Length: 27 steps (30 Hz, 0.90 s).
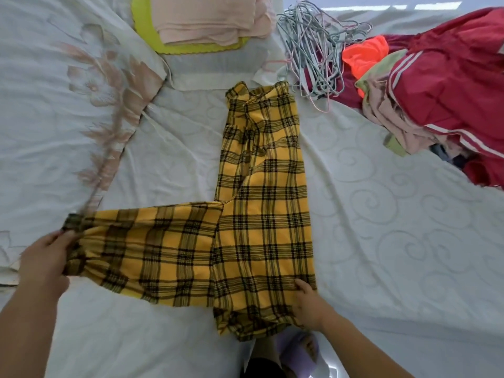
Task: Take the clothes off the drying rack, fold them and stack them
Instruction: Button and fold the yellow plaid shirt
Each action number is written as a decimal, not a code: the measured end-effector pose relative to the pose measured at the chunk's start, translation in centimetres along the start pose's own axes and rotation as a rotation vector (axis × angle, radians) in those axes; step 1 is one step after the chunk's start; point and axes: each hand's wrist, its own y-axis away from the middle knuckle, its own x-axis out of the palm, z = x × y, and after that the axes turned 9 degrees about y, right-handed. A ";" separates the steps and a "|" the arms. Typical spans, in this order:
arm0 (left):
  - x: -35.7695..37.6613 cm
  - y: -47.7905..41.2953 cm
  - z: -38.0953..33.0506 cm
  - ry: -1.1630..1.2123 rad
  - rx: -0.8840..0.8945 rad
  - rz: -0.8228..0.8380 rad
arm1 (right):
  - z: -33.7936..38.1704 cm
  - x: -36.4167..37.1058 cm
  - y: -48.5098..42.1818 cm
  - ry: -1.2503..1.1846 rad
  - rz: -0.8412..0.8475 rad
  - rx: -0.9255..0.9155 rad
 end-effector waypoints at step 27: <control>17.0 10.7 13.1 -0.690 0.137 0.737 | 1.5 -3.9 -4.3 -1.161 -0.521 0.475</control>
